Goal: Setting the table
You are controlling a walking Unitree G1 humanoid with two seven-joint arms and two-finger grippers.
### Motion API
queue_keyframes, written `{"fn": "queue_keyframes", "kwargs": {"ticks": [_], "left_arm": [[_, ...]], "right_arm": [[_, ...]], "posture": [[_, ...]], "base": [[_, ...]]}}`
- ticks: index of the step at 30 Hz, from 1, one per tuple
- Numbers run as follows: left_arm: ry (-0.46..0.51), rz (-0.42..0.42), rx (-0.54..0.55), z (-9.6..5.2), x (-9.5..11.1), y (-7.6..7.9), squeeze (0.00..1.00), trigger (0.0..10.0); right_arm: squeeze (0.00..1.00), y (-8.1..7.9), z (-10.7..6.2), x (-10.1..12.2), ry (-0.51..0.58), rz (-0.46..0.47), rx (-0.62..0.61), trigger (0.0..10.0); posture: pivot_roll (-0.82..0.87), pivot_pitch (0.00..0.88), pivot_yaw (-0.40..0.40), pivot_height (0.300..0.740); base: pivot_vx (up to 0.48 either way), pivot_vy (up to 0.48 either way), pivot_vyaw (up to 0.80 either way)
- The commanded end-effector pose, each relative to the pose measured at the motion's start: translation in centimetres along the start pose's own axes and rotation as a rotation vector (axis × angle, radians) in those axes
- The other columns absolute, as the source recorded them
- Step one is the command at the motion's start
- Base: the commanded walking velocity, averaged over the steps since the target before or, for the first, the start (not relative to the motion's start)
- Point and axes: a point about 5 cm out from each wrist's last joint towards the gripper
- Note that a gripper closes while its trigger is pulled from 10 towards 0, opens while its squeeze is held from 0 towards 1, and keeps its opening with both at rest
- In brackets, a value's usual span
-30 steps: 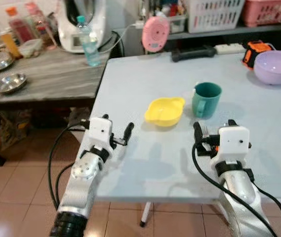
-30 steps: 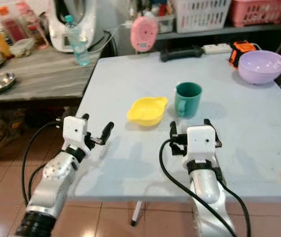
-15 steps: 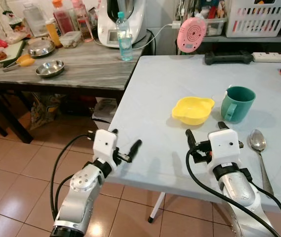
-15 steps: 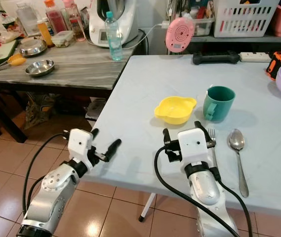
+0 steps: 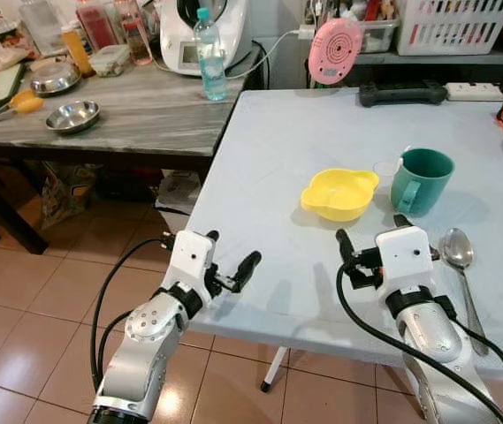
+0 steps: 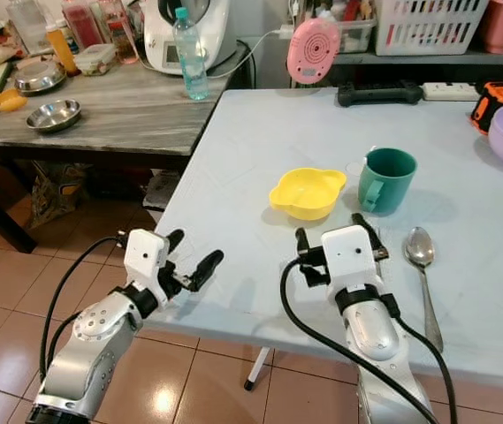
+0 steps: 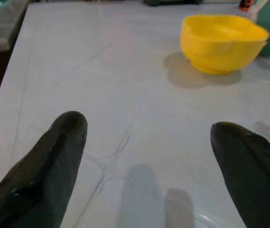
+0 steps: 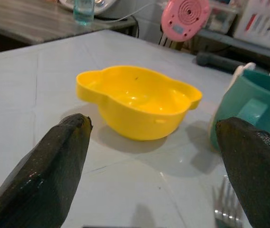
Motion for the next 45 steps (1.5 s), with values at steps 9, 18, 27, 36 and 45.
{"fn": "queue_keyframes", "kwargs": {"ticks": [9, 18, 27, 36, 45], "left_arm": [[-0.078, -0.054, -0.188, -1.0, 0.3, 1.4, 0.0, 10.0], [-0.12, -0.083, -0.244, -1.4, 0.3, 2.0, 0.0, 10.0], [-0.144, -0.085, -0.259, -1.5, 0.3, 2.1, 0.0, 10.0], [-0.163, -0.082, -0.256, -1.4, 0.1, 2.1, 0.0, 10.0], [-0.177, -0.081, -0.255, -1.6, -0.1, 2.0, 0.0, 10.0]], "right_arm": [[0.0, 0.4, 3.2, 1.4, 0.012, -0.119, 0.178, 10.0], [0.0, 1.3, 6.6, 2.2, -0.039, -0.162, 0.355, 10.0], [0.0, 2.8, 9.3, 3.2, -0.092, -0.346, 0.493, 10.0], [0.0, 4.0, 10.0, 2.6, -0.216, -0.344, 0.567, 0.0], [0.0, 4.5, 9.5, 1.6, -0.277, -0.336, 0.631, 0.0]], "posture": [[-0.19, 0.118, 0.123, 0.74], [-0.18, 0.124, 0.133, 0.74], [-0.17, 0.125, 0.138, 0.74], [-0.17, 0.121, 0.138, 0.74], [-0.17, 0.12, 0.139, 0.74]], "base": [[0.0, 0.0, 0.0], [0.0, 0.0, 0.0], [0.0, 0.0, 0.0], [0.0, 0.0, 0.0], [0.0, 0.0, 0.0]]}}
Point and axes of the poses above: a point about 5 cm out from each wrist's last joint towards the gripper, its own z axis pointing out of the wrist towards the gripper, its own x axis along the axis of the wrist's last joint, y = z × x, and after that the axes turned 4 degrees about -z, right-handed
